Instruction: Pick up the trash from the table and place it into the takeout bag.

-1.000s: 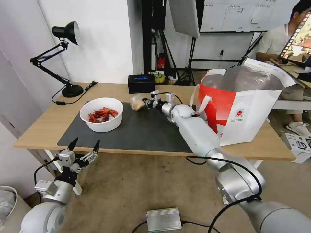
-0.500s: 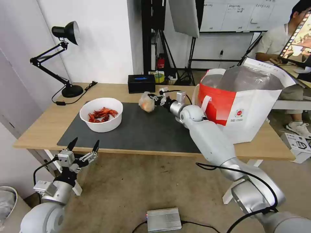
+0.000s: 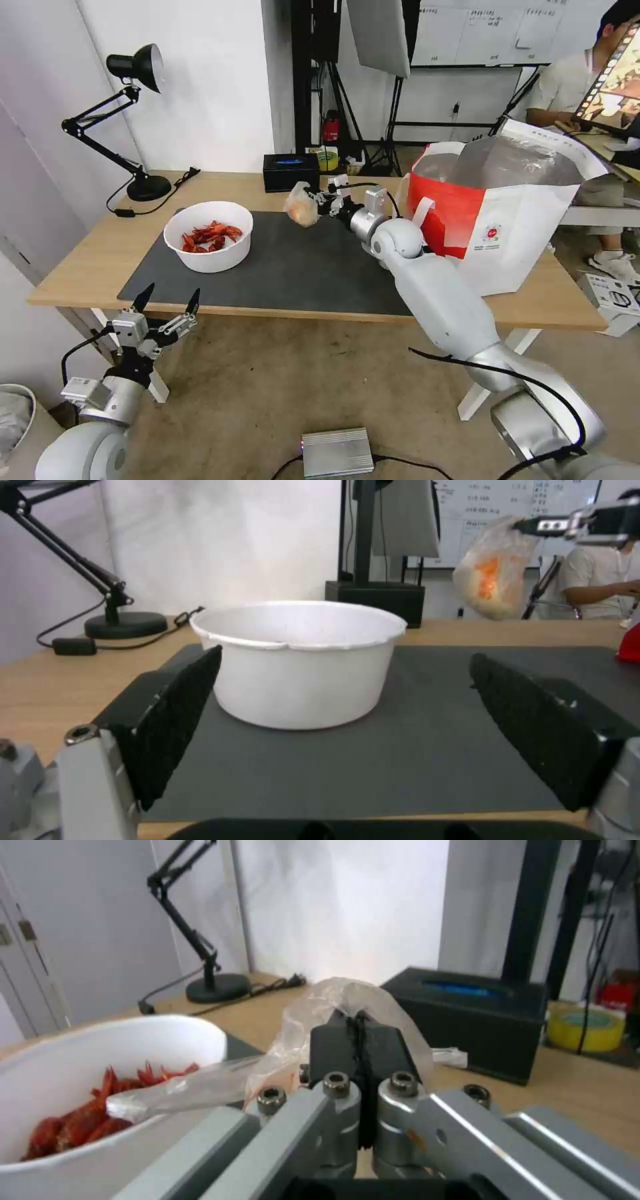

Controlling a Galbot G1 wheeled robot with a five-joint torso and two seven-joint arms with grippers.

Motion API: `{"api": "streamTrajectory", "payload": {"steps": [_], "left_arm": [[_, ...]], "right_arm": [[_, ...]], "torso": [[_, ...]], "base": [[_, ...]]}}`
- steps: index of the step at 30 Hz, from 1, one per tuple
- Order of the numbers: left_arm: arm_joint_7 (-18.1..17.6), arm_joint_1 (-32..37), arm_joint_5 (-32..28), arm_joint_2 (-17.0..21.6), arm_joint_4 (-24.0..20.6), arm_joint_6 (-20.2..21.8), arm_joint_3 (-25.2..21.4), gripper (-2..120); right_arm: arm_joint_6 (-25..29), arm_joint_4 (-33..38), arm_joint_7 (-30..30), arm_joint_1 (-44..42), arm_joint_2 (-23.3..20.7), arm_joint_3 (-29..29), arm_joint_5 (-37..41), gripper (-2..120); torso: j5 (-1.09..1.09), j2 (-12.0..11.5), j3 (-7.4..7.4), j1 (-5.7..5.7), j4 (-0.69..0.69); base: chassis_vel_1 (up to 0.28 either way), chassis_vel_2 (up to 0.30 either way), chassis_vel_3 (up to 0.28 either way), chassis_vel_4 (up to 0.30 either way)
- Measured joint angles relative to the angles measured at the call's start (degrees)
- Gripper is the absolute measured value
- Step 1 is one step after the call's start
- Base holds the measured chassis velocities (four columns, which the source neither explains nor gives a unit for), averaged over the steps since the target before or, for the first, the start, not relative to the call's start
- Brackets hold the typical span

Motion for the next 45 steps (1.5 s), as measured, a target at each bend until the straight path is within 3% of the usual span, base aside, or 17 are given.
{"api": "streamTrajectory", "payload": {"steps": [12,24,36,45], "left_arm": [[0.01,0.58,0.01,-0.49,-0.86,-0.03,-0.13,100],[0.01,1.22,0.11,-0.62,-1.66,-0.08,-0.48,100],[0.02,1.52,0.44,-1.10,-2.32,-0.08,-0.08,100],[0.01,1.17,1.05,-1.50,-2.26,-0.08,1.41,100]], "right_arm": [[-3.62,15.16,6.66,-4.26,-5.34,2.15,0.40,0],[-6.42,30.95,10.88,-9.81,-10.92,7.82,1.29,0],[-5.22,38.16,14.58,-13.44,-16.04,15.66,2.29,0],[-2.92,37.98,16.40,-13.74,-20.55,20.40,3.25,0]], "torso": [[0.01,0.00,0.00,0.00,0.00],[0.01,0.00,0.00,0.00,-0.01],[0.01,0.00,0.00,0.00,0.00],[0.01,0.00,0.00,0.00,0.00]], "base": [[0.000,0.000,0.000,0.000],[0.000,0.000,0.000,0.000],[0.000,0.000,0.000,0.000],[0.000,0.000,0.000,0.000]]}}
